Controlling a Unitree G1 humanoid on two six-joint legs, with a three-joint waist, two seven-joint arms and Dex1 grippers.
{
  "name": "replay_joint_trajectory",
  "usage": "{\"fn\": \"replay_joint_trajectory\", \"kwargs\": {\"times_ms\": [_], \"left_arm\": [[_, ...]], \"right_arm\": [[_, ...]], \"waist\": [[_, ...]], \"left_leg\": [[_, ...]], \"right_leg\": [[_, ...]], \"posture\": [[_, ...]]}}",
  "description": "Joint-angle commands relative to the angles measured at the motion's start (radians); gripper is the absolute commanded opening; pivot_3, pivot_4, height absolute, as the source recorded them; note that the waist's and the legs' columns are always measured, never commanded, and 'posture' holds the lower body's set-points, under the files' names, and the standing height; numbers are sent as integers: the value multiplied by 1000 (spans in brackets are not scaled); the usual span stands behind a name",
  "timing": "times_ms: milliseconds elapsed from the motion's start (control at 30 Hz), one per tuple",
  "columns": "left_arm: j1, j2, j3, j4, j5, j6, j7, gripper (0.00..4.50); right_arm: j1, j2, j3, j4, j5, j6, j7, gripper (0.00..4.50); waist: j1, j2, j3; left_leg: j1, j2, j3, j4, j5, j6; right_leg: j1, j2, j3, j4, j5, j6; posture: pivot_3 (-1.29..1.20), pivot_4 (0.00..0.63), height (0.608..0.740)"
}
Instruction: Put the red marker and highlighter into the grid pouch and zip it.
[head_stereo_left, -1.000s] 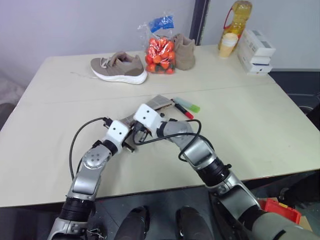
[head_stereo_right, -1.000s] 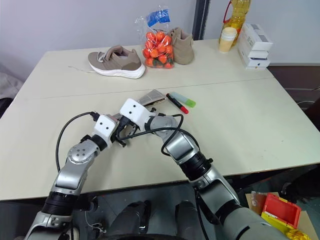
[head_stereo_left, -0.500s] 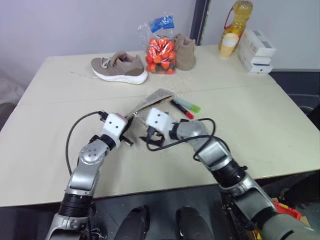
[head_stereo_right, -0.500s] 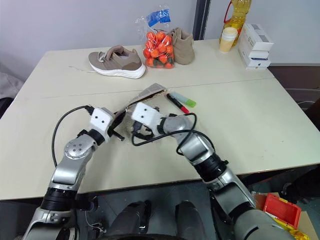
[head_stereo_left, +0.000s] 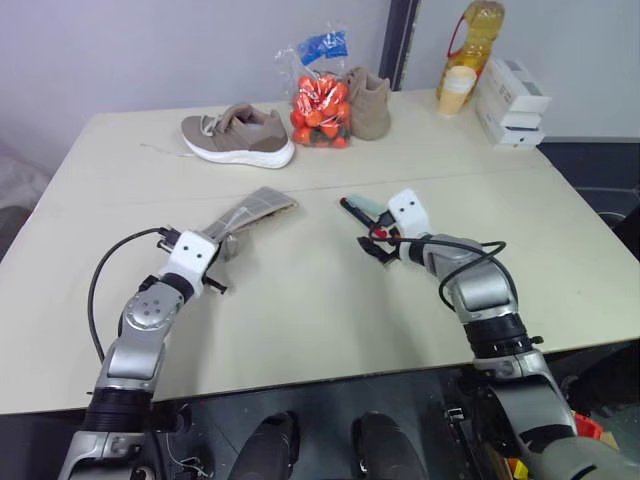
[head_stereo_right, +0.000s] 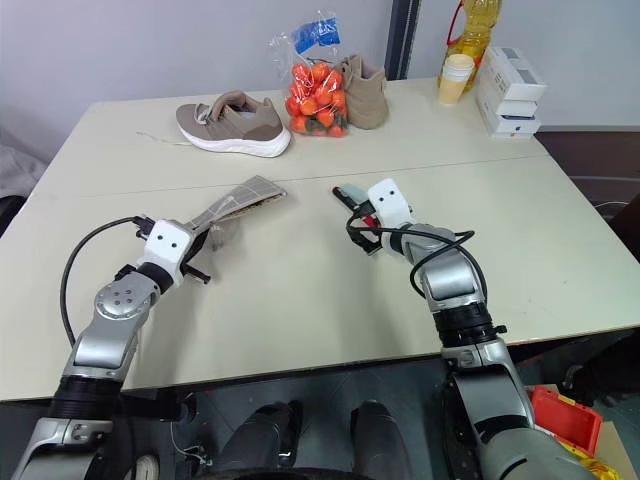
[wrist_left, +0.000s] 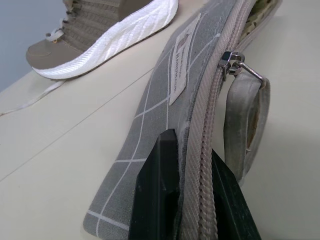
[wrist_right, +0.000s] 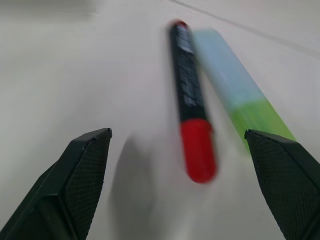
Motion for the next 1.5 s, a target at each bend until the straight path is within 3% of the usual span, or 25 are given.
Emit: {"fn": "replay_joint_trajectory", "kwargs": {"times_ms": [33,100,300,333,500,700,1167,1400,1500], "left_arm": [[-6,-18,7,-26,-16,0,11,0],[-5,-29,6,-34,-20,5,10,0],[3,-37,0,-51,-24,8,0,0],[4,-38,-1,-53,-26,8,-2,0],[-7,-45,-7,-53,-39,11,-14,0],[-39,-55,-11,-42,-48,19,-32,0],[-46,-64,-35,-54,-54,-2,-54,0],[-24,1,-99,-77,-7,-88,-125,0],[-18,44,-128,-79,-22,-145,-219,0]], "right_arm": [[-25,22,-17,28,29,-15,-17,4190],[-25,31,-20,54,32,-31,-27,3669],[-7,22,6,28,29,-74,-29,411],[1,15,16,3,26,-80,-23,278],[70,-82,131,-176,-23,-207,83,291],[120,-119,130,-342,26,-193,147,291],[105,-107,176,-354,5,-161,139,291],[47,-194,264,-363,-105,-227,180,291],[-14,-297,392,-366,-255,-420,254,291]], "waist": [[0,0,0],[0,0,0],[0,0,0],[0,0,0],[3,0,0],[14,0,0],[21,0,0],[21,0,0],[21,0,0]], "left_leg": [[0,0,0,0,0,0],[0,0,0,0,0,0],[0,0,0,0,0,0],[0,0,0,0,0,0],[0,0,0,0,0,0],[0,0,0,1,0,0],[0,0,0,1,0,0],[0,0,0,1,0,0],[0,0,0,1,0,0]], "right_leg": [[0,0,0,0,0,0],[0,0,0,0,0,0],[0,0,0,0,0,0],[0,0,0,0,0,0],[0,0,0,0,0,0],[0,0,-1,0,0,0],[1,0,-1,0,0,0],[0,0,-1,-1,0,0],[0,0,-1,-1,0,0]], "posture": [[0,150,740],[0,150,740],[0,150,740],[0,150,740],[0,150,740],[0,150,740],[0,150,740],[0,150,740],[0,150,740]]}}
